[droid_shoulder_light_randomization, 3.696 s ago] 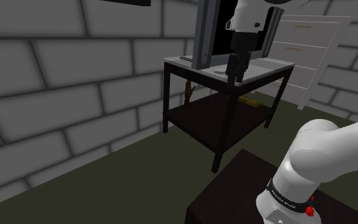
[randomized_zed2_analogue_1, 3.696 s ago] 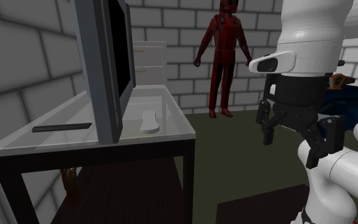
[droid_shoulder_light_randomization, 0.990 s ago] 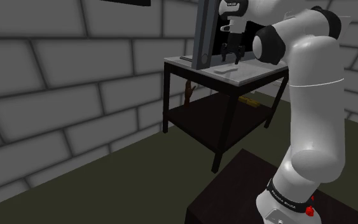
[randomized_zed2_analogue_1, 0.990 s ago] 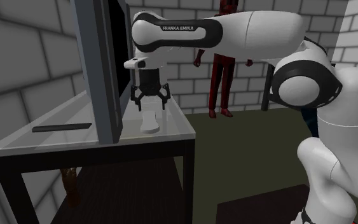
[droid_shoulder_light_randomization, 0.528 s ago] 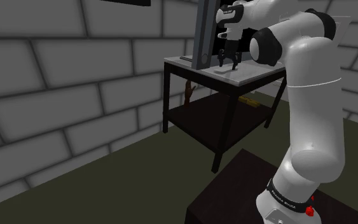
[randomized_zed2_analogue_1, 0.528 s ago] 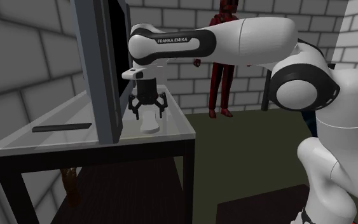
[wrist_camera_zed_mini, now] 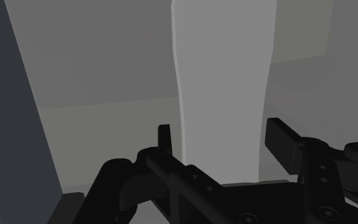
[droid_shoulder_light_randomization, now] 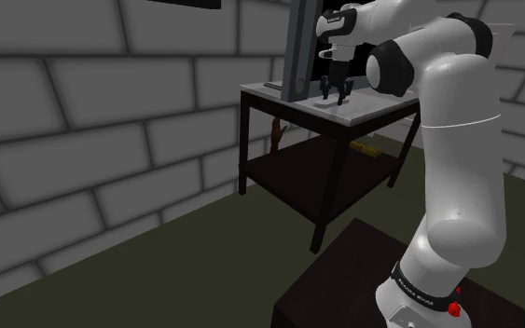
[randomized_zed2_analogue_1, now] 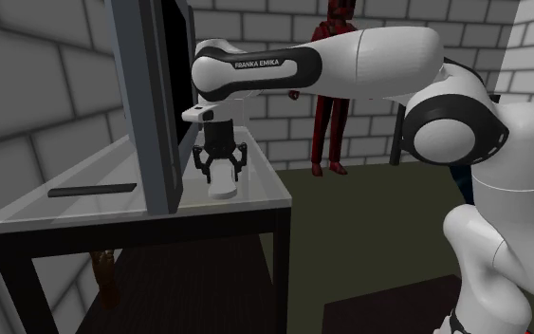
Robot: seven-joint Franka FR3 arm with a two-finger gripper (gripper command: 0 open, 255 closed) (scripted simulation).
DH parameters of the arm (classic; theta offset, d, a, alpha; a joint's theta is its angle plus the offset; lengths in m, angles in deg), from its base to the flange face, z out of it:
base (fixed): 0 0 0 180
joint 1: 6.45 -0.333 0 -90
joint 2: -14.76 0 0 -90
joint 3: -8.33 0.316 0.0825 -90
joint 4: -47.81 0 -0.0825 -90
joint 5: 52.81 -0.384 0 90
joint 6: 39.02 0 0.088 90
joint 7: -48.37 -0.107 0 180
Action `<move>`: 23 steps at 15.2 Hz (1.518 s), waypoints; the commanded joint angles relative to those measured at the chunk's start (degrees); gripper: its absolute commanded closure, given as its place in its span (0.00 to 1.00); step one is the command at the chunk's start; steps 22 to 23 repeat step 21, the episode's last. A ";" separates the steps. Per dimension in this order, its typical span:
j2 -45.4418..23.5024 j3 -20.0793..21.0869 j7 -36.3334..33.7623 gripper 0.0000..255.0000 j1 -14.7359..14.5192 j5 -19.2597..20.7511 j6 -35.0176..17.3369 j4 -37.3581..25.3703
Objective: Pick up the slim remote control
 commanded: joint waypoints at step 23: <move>-4.68 1.43 -0.56 1.00 8.18 -3.43 14.98 -19.96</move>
